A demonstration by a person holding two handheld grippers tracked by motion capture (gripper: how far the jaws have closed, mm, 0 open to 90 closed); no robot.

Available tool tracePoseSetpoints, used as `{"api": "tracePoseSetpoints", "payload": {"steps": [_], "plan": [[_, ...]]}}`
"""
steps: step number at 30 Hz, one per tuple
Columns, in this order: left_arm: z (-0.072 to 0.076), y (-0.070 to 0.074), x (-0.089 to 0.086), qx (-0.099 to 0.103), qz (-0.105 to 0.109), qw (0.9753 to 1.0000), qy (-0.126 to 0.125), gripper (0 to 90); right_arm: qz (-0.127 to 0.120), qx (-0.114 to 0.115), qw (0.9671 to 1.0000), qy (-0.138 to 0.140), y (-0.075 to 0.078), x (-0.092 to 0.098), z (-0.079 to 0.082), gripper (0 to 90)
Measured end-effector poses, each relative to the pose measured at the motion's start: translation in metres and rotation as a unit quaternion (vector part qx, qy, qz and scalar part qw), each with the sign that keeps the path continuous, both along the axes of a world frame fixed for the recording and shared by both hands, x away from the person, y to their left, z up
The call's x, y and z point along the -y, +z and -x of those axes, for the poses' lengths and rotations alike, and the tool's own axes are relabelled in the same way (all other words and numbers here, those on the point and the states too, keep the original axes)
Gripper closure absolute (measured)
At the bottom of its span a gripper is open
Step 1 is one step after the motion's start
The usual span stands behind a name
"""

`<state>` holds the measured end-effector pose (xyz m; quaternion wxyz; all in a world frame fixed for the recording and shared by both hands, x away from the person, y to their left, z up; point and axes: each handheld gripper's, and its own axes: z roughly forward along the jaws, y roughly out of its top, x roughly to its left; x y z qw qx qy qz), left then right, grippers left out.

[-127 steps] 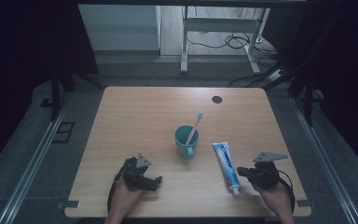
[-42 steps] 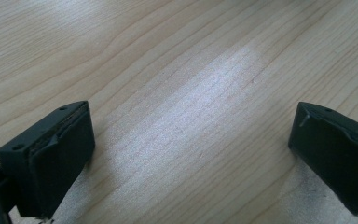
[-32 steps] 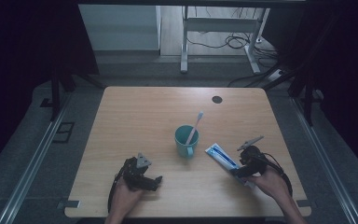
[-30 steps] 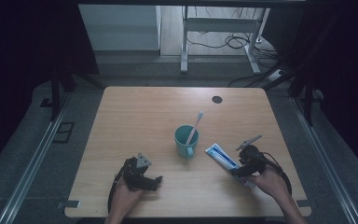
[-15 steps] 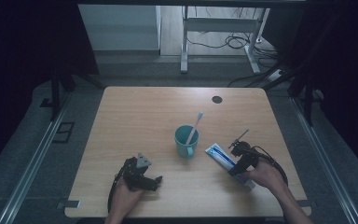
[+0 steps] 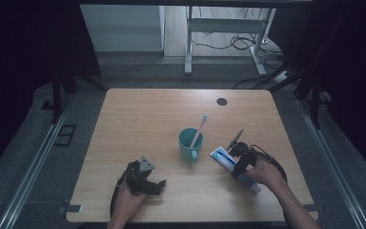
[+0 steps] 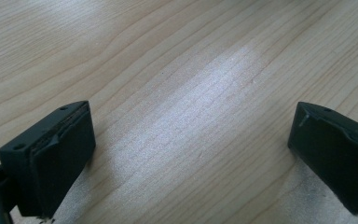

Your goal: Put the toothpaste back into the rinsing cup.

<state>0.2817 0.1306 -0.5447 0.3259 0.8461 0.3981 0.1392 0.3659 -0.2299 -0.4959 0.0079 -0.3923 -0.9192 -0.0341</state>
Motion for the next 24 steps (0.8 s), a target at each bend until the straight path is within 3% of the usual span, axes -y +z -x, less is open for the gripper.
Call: {"api": "tracePoseSetpoints", "payload": {"steps": [2, 9, 15, 24], "plan": [[0.0000, 0.0000, 0.0000, 0.000, 0.000, 1.0000, 0.000, 0.8, 0.007, -0.003, 0.9999, 0.008, -0.0017, -0.0006, -0.0022, 43.9], [0.0002, 0.0000, 0.0001, 0.000, 0.001, 1.0000, 0.001, 0.9, 0.015, -0.009, 0.9998, -0.005, -0.0030, -0.0040, -0.0028, 51.1], [0.0002, 0.0000, 0.0001, 0.000, 0.001, 1.0000, 0.000, 1.0, 0.001, -0.001, 0.9999, -0.014, 0.0034, 0.0004, -0.0009, 66.0], [0.0002, 0.0000, 0.0001, 0.000, 0.001, 1.0000, 0.000, 1.0, -0.012, 0.008, 0.9998, -0.016, 0.0057, 0.0034, 0.0028, 69.8]]}}
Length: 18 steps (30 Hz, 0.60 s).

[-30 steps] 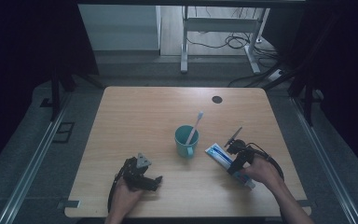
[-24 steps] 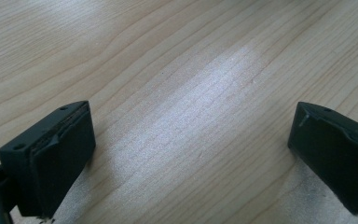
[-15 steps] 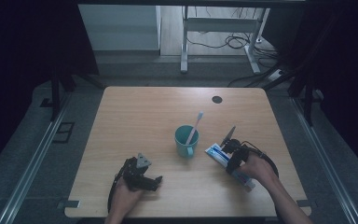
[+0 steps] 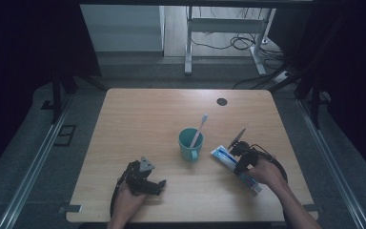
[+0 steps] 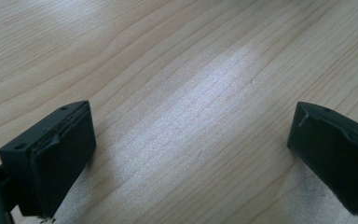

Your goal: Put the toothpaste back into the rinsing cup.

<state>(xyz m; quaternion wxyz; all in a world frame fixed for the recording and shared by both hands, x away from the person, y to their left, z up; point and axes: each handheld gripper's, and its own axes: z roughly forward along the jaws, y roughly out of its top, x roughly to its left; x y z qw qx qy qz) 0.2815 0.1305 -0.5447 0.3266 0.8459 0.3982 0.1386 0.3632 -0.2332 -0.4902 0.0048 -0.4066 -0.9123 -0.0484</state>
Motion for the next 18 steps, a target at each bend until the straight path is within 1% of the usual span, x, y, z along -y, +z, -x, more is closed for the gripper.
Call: {"api": "tracePoseSetpoints", "payload": {"steps": [2, 8, 13, 18], "plan": [[0.000, 0.000, 0.000, 0.000, 0.000, 1.0000, 0.000, 1.0, 0.001, 0.002, 1.0000, 0.003, 0.000, 0.000, 0.001, 69.9], [0.000, 0.000, 0.000, 0.000, 0.000, 1.0000, 0.000, 1.0, -0.011, 0.011, 0.9999, 0.005, 0.004, 0.002, 0.004, 70.3], [0.000, 0.000, 0.000, 0.000, 0.001, 1.0000, 0.001, 1.0, -0.026, 0.020, 0.9994, 0.008, 0.010, 0.004, 0.006, 70.4], [0.000, 0.000, 0.000, 0.001, 0.001, 1.0000, 0.001, 1.0, -0.037, 0.032, 0.9988, 0.009, 0.014, 0.008, 0.008, 70.4]]}}
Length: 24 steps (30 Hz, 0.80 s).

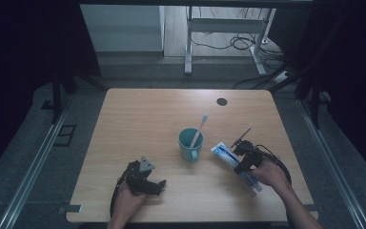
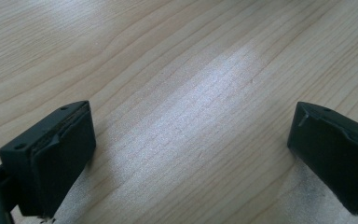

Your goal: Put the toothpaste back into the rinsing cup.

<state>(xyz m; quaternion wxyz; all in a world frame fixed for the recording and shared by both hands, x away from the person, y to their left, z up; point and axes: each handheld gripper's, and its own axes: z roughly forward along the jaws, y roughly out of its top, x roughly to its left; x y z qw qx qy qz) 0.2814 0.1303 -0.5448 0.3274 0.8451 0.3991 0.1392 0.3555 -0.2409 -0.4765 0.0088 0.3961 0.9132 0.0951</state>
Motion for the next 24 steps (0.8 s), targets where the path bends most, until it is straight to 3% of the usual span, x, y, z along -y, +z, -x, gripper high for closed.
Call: {"api": "tracePoseSetpoints", "payload": {"steps": [12, 24], "plan": [[0.000, 0.000, 0.000, 0.000, 0.000, 1.0000, 0.000, 1.0, -0.034, 0.033, 0.9989, -0.003, 0.014, 0.007, 0.005, 70.5], [0.000, 0.000, 0.000, 0.000, 0.001, 1.0000, 0.000, 1.0, -0.071, 0.070, 0.9950, -0.004, 0.023, 0.010, 0.011, 70.5]]}}
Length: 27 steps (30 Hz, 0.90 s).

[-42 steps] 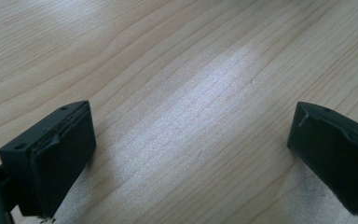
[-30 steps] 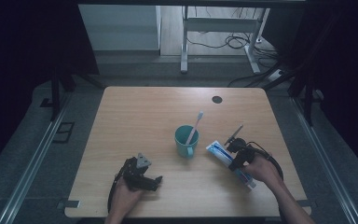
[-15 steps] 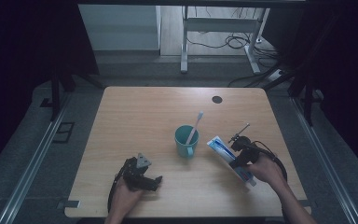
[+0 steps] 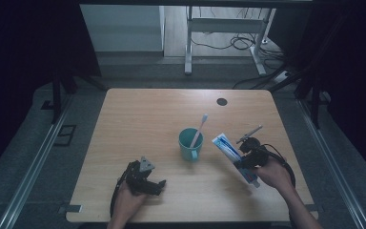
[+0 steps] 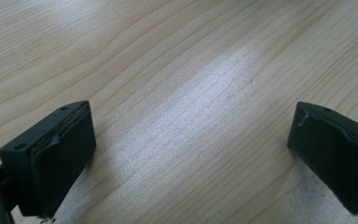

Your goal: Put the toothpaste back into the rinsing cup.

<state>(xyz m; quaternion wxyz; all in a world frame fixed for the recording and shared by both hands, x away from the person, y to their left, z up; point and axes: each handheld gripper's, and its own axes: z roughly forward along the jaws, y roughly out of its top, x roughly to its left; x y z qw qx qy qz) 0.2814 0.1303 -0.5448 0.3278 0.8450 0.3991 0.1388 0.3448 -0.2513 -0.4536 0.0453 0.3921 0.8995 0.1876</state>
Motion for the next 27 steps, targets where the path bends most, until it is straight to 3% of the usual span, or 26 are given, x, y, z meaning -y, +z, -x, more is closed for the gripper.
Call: {"api": "tracePoseSetpoints", "payload": {"steps": [14, 27], "plan": [[0.000, 0.000, 0.000, 0.000, 0.000, 1.0000, 0.000, 1.0, -0.039, 0.047, 0.9981, 0.007, 0.008, -0.002, 0.007, 70.6], [0.000, 0.000, 0.000, 0.001, 0.000, 1.0000, 0.000, 1.0, -0.069, 0.091, 0.9934, 0.012, 0.017, -0.008, 0.011, 70.6]]}}
